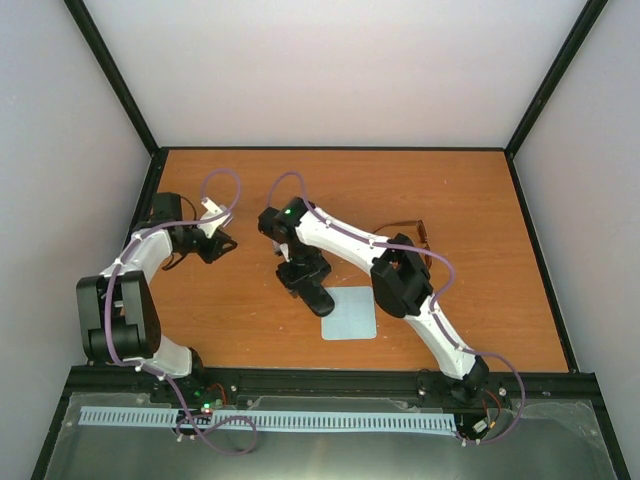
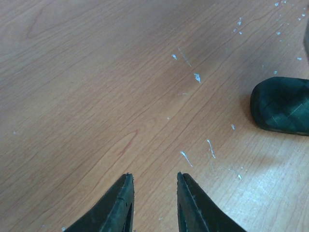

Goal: Organize the sunglasses
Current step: Pick up the sunglasses case at the center of the board.

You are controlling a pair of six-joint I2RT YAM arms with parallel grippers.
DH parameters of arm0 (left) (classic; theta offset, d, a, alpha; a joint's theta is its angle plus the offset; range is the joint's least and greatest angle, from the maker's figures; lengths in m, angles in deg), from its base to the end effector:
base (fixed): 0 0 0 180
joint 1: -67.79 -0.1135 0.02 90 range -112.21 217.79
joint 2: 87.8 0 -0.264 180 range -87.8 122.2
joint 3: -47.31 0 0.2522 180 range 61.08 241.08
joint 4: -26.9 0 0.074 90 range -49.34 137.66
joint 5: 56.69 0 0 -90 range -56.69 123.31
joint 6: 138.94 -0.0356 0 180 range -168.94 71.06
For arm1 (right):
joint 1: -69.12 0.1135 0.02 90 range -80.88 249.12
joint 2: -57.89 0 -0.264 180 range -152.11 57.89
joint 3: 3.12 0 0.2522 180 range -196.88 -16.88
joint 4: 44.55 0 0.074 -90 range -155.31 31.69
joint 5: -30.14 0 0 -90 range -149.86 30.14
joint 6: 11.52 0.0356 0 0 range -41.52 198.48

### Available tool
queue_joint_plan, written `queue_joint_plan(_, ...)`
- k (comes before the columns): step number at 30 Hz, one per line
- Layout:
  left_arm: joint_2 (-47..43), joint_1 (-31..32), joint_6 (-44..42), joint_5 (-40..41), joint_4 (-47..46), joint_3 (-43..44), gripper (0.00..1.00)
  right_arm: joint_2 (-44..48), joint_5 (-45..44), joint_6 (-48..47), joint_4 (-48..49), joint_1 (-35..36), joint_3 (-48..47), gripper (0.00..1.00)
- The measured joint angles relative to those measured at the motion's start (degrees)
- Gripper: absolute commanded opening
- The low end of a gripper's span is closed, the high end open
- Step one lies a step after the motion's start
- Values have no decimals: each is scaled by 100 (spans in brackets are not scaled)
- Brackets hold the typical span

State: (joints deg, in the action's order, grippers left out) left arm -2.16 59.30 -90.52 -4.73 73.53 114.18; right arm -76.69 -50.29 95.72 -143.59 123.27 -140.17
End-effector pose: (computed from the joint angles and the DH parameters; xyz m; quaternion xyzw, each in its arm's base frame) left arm 0.2814 0.0198 0.2028 0.3296 0.8657 -0.2033 0.3172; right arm 0.2557 0.3640 0.2040 0.3104 -0.9452 -0.0343 0.0950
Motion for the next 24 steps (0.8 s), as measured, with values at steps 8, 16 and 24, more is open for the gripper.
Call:
queue_joint_plan(8, -245, -9, 138, -37, -61, -11, 28, -151, -149, 151, -4, -9, -7, 75)
queue_joint_plan(16, -343, -9, 271, -107, -157, -98, 28, -339, -297, 190, -9, -9, -9, 75)
queue_joint_plan(24, -343, -9, 323, -125, -168, -155, 29, -372, -363, 219, -17, -11, -9, 67)
